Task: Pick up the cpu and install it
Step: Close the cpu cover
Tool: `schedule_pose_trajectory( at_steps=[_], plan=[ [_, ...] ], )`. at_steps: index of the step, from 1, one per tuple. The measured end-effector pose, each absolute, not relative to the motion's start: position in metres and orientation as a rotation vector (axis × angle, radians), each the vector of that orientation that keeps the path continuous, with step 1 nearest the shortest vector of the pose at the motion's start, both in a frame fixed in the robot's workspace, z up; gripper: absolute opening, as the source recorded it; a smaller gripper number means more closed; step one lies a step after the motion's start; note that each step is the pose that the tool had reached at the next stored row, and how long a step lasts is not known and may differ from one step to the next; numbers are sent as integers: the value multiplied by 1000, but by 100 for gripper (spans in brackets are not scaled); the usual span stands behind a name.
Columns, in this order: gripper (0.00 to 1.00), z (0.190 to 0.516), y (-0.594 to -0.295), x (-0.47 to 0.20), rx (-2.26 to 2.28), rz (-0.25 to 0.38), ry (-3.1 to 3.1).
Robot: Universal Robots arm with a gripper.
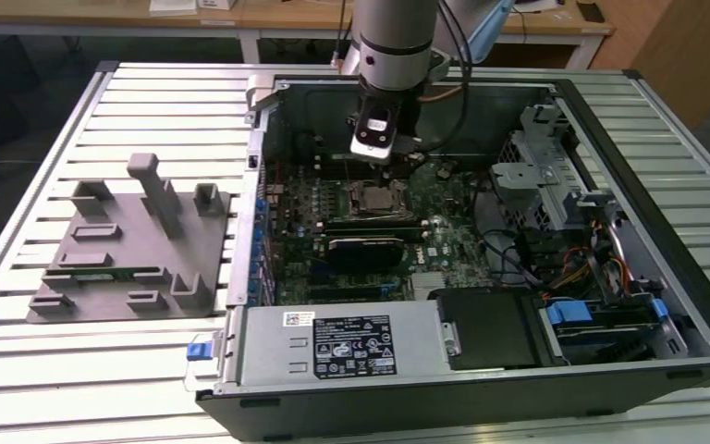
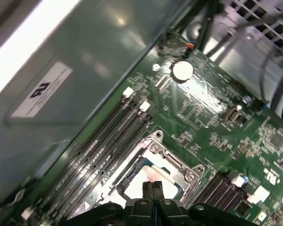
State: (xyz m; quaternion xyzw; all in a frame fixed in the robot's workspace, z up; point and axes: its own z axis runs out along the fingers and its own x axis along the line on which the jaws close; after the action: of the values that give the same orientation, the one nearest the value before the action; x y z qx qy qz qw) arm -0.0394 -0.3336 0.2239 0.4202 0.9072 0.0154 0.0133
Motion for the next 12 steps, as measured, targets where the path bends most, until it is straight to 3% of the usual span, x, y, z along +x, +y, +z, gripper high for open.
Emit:
schedule_pose_trajectory(
  at_steps=[12],
  plan=[
    [11,224,-334,-39,969,49,2963]
  ],
)
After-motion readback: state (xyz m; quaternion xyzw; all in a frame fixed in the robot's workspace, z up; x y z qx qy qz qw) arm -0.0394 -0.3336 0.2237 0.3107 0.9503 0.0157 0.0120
